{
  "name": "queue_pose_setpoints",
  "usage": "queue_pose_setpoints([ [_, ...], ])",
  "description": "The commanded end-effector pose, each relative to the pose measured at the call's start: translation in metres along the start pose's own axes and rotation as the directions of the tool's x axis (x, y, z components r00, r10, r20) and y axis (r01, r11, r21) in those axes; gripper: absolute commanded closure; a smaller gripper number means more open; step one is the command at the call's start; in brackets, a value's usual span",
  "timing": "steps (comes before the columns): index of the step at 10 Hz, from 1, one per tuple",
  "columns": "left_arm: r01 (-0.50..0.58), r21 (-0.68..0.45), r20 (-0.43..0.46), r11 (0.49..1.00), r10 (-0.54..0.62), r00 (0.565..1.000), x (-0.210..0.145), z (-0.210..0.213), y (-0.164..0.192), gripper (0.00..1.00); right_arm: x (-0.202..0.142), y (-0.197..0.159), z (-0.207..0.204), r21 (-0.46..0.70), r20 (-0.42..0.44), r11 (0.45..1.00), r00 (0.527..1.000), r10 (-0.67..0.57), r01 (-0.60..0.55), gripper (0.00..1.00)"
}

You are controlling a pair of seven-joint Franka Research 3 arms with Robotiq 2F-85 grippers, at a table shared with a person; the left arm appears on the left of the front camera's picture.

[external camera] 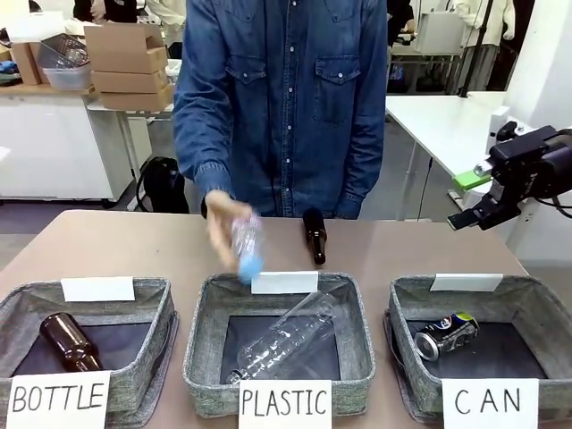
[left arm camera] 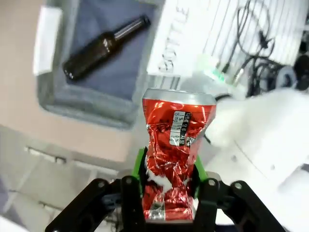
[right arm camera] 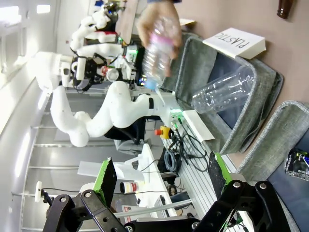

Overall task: Sort the can waste into the basket.
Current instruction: Pick up the can waste from the table and place it in the right Fabric basket.

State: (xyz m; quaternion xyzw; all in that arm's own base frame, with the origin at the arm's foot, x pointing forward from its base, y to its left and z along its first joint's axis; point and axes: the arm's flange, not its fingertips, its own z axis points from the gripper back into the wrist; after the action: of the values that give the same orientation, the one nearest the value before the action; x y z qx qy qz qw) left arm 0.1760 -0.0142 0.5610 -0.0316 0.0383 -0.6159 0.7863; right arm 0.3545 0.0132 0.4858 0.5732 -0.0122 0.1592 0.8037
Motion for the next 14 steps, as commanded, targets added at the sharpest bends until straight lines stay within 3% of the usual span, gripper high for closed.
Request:
queue_pose_setpoints([
  [1,0.013,0.055,0.039,0.998,-0.016,0.999,-0.012,-0.009,-0.017,0.58,-0.001,0.000,0.002,0.002,-0.011,1.000,1.000,0.019,-0.019,0.00],
  [4,0.024,0.074,0.042,0.997,-0.027,0.999,0.014,-0.004,-0.003,0.58,-0.001,0.000,0.002,0.002,-0.011,1.000,1.000,0.019,-0.019,0.00],
  [8,0.081,0.081,-0.086,0.993,-0.074,0.994,0.099,0.015,0.016,0.58,-0.001,0.000,0.002,0.002,-0.011,1.000,1.000,0.019,-0.019,0.00],
  [9,0.096,0.065,-0.097,0.993,-0.090,0.991,0.092,0.016,0.018,0.58,-0.001,0.000,0.002,0.002,-0.011,1.000,1.000,0.019,-0.019,0.00],
  [10,0.038,0.045,-0.049,0.998,-0.036,0.998,0.072,0.012,0.018,0.58,-0.001,0.000,0.002,0.002,-0.011,1.000,1.000,0.019,-0.019,0.00],
  [12,-0.061,0.049,0.023,0.997,0.060,0.998,0.064,0.002,0.009,0.58,-0.001,0.000,0.002,0.002,-0.011,1.000,1.000,0.019,-0.019,0.00],
  [13,-0.094,0.077,0.113,0.993,0.085,0.990,0.084,0.005,0.008,0.58,-0.001,0.000,0.002,0.002,-0.011,1.000,1.000,0.019,-0.019,0.00],
  [14,-0.035,0.149,0.165,0.988,0.010,0.986,0.125,0.009,0.010,0.58,-0.001,0.000,0.002,0.002,-0.011,1.000,1.000,0.019,-0.019,0.00],
])
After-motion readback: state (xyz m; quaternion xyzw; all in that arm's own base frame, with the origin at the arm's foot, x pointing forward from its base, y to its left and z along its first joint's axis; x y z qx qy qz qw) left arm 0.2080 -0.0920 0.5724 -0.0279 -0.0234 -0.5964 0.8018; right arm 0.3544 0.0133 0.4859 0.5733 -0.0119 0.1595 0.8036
